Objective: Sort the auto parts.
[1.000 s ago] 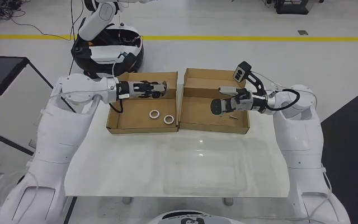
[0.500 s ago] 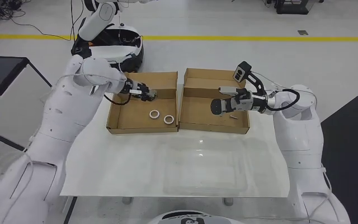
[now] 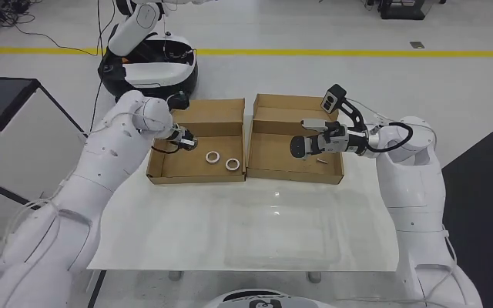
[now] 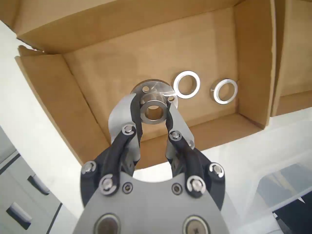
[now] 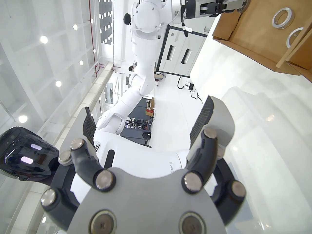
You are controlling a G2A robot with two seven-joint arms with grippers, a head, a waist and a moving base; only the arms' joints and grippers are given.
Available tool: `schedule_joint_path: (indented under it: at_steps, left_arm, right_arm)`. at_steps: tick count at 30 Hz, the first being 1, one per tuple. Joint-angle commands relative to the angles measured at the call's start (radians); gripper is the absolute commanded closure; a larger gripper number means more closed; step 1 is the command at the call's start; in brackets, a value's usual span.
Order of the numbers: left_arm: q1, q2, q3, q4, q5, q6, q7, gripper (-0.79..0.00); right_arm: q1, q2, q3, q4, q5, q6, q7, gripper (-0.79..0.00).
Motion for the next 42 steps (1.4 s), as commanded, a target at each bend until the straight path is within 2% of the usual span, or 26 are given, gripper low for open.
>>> schedule_joint_path:
  at_steps: [1,11,24,25,26,28,29,36,42]
  left_arm:
    - [-0.005,-0.011,0.017,0.034,-0.001,-0.008,0.011,0.0]
    - [-0.01,-0.058,0.092,0.169,0.059,-0.057,0.107,0.0]
    - [-0.02,-0.095,0.115,0.257,0.061,-0.08,0.102,0.0]
    - [-0.021,-0.098,0.115,0.26,0.061,-0.08,0.102,-0.215]
    - [-0.022,-0.1,0.116,0.262,0.062,-0.08,0.102,-0.351]
    - [-0.024,-0.103,0.117,0.268,0.065,-0.082,0.101,-0.686]
    - [-0.025,-0.105,0.116,0.27,0.064,-0.083,0.1,-0.782]
    - [-0.041,-0.114,0.098,0.263,0.048,-0.076,0.098,-0.785]
    - [-0.037,-0.107,0.053,0.21,-0.004,-0.087,0.093,-0.785]
  right_arm:
    - [0.0,0.0,0.0,0.0,0.0,0.0,0.0,-0.785]
    - [0.0,0.0,0.0,0.0,0.0,0.0,0.0,-0.785]
    - [0.0,0.0,0.0,0.0,0.0,0.0,0.0,-0.785]
    - [0.0,0.0,0.0,0.0,0.0,0.0,0.0,-0.785]
    - [0.0,0.0,0.0,0.0,0.0,0.0,0.0,-0.785]
    - [0.0,0.0,0.0,0.0,0.0,0.0,0.0,-0.785]
    - [0.0,0.0,0.0,0.0,0.0,0.0,0.0,-0.785]
    - [0.0,0.0,0.0,0.0,0.0,0.0,0.0,-0.785]
    - [0.0,0.0,0.0,0.0,0.0,0.0,0.0,-0.785]
